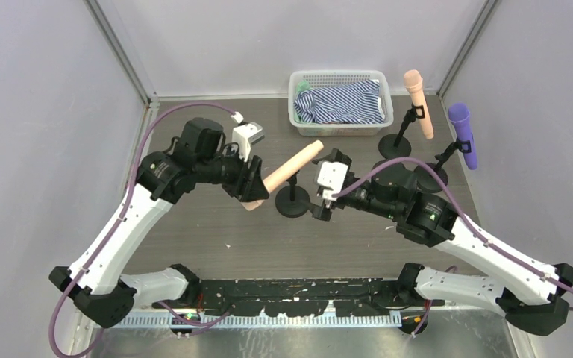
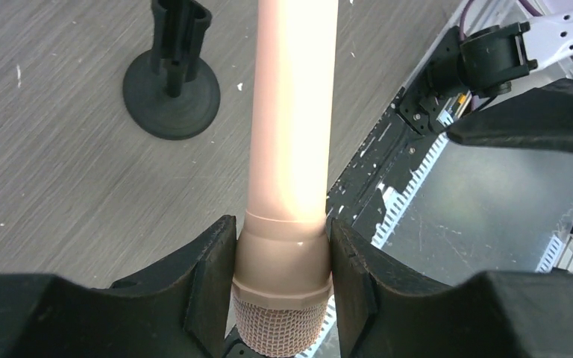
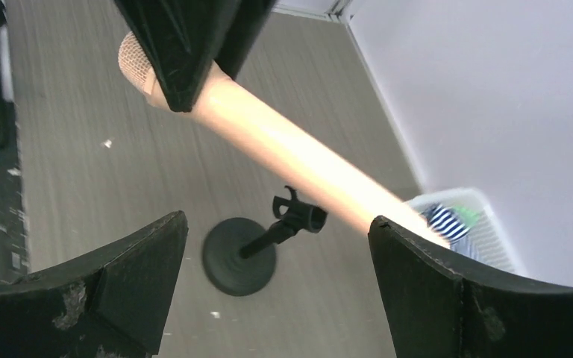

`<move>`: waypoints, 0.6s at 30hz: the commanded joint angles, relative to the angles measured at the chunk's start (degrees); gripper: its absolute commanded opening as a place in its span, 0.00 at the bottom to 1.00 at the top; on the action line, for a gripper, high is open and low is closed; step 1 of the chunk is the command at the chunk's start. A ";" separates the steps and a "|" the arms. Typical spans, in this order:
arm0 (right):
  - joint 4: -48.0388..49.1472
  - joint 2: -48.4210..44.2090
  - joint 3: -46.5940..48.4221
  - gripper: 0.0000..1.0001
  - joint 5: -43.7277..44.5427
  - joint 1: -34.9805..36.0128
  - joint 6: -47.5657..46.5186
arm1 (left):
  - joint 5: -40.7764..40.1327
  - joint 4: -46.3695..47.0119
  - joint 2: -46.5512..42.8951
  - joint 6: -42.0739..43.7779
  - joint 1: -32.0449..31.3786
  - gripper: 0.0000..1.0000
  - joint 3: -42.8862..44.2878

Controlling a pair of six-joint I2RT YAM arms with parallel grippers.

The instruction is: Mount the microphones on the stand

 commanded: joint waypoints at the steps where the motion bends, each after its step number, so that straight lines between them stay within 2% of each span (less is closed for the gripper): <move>1: -1.93 1.84 3.43 0.96 4.79 4.76 -17.48 | 3.45 -0.55 1.32 -0.37 -2.00 0.00 3.34; 9: -7.82 8.80 5.23 0.98 17.44 10.33 -31.63 | 5.41 -3.75 4.72 1.56 -5.29 0.00 5.44; 13: -7.52 10.01 5.38 0.96 17.91 10.57 -33.34 | 6.85 -6.29 5.96 3.34 -6.00 0.00 6.35; 18: -10.59 12.18 7.42 0.86 17.78 10.70 -33.26 | 8.68 -7.87 6.95 4.50 -7.05 0.00 7.11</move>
